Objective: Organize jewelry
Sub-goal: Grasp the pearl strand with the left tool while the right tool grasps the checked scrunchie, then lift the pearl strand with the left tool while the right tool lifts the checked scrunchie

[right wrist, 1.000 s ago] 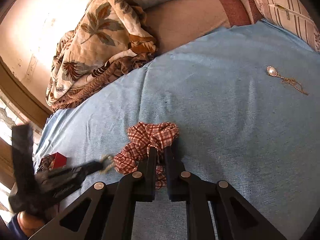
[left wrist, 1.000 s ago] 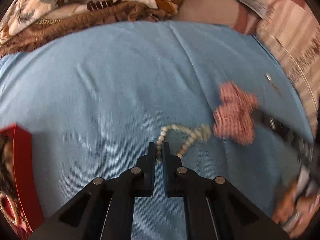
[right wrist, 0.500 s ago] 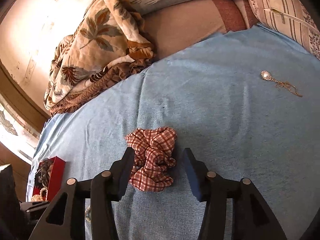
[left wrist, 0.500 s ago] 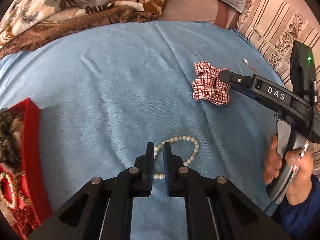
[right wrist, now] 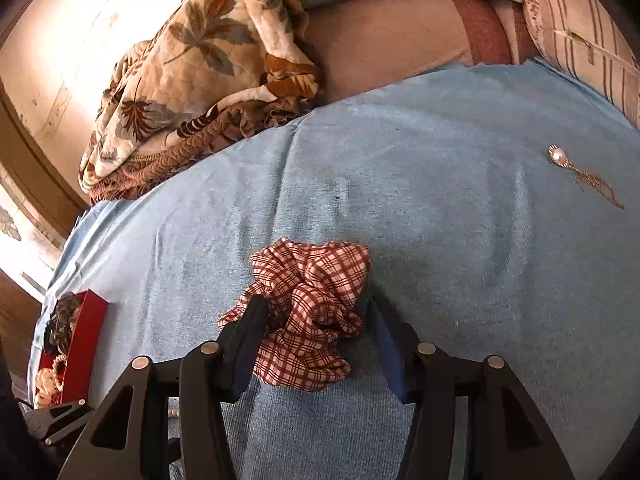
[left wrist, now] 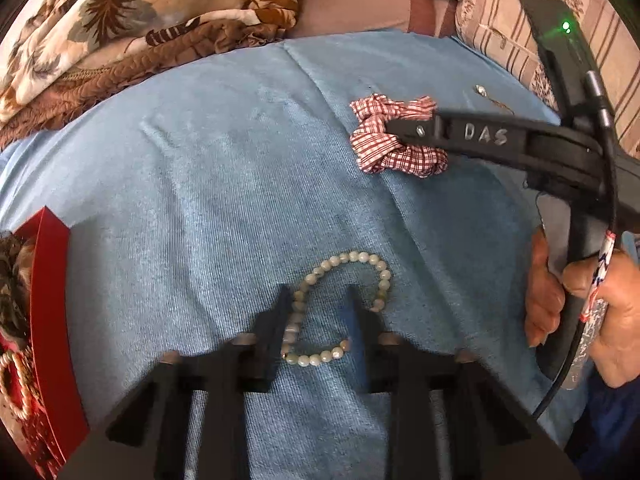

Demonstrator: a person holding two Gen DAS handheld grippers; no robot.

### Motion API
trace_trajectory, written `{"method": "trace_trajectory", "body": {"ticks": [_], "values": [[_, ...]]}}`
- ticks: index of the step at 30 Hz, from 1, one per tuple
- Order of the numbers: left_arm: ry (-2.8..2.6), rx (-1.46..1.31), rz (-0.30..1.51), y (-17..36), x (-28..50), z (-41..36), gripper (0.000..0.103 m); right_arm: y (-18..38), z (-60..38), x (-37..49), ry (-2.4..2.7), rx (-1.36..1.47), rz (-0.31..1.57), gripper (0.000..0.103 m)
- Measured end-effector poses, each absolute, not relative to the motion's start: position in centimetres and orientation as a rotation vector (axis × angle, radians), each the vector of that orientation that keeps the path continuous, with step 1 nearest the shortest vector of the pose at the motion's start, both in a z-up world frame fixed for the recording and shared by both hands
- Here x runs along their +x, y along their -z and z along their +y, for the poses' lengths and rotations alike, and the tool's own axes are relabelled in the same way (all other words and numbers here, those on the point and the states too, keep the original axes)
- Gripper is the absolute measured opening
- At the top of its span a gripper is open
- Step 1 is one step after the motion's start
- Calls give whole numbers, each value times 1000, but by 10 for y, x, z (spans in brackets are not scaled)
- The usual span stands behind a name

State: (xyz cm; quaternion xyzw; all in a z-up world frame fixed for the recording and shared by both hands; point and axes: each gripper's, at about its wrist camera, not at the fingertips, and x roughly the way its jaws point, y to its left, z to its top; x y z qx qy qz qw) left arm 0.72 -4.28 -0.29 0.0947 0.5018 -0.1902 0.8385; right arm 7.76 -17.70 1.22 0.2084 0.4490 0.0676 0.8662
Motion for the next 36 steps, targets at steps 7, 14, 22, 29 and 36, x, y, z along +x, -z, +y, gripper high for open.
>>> {"method": "trace_trajectory", "body": {"ticks": [7, 14, 22, 29, 36], "values": [[397, 118, 1066, -10, -3, -36, 5, -16, -174, 75, -200, 455, 925, 12], [408, 82, 1004, -47, -30, -25, 5, -23, -176, 60, -181, 482, 919, 12], [376, 48, 947, -81, -56, -3, 5, -44, -170, 30, -148, 465, 876, 12], [335, 22, 900, -101, -77, 16, 5, -56, -160, -15, -137, 502, 862, 12], [306, 13, 868, -112, -100, 30, 5, -58, -142, -60, -145, 492, 890, 12]]}}
